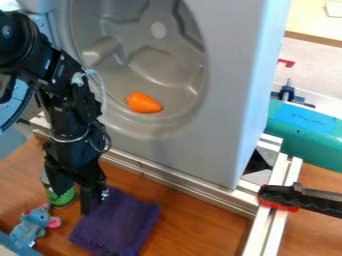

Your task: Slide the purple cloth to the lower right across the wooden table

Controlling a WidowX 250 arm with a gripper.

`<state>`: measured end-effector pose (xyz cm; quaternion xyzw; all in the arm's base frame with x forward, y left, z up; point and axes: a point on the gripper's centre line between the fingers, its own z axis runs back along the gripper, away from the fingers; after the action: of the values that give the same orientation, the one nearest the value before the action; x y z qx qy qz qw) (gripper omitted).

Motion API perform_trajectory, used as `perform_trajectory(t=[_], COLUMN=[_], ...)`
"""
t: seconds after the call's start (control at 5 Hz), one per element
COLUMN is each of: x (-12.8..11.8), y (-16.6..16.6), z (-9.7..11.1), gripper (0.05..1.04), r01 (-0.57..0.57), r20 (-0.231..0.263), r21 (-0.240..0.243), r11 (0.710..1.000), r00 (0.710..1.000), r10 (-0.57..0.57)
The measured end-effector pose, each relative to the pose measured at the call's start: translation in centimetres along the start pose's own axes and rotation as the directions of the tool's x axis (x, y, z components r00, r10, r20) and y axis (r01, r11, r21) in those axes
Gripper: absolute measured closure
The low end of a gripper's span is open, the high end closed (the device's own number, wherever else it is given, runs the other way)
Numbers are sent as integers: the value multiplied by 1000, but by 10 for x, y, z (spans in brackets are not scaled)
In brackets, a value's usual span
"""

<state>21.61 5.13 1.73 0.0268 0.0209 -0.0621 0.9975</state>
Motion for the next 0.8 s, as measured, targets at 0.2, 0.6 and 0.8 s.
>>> perform_trajectory(t=[0.2, 0.6, 0.8], x=[-1, 26, 29], y=[-1, -6, -6], z=[-4, -27, -33], gripper=[85, 85, 85], r01=[2, -45, -56], r20=[-11, 161, 158], r21=[-5, 109, 150], r11=[1000, 993, 987], r00=[1000, 987, 987], r10=[-2, 27, 32])
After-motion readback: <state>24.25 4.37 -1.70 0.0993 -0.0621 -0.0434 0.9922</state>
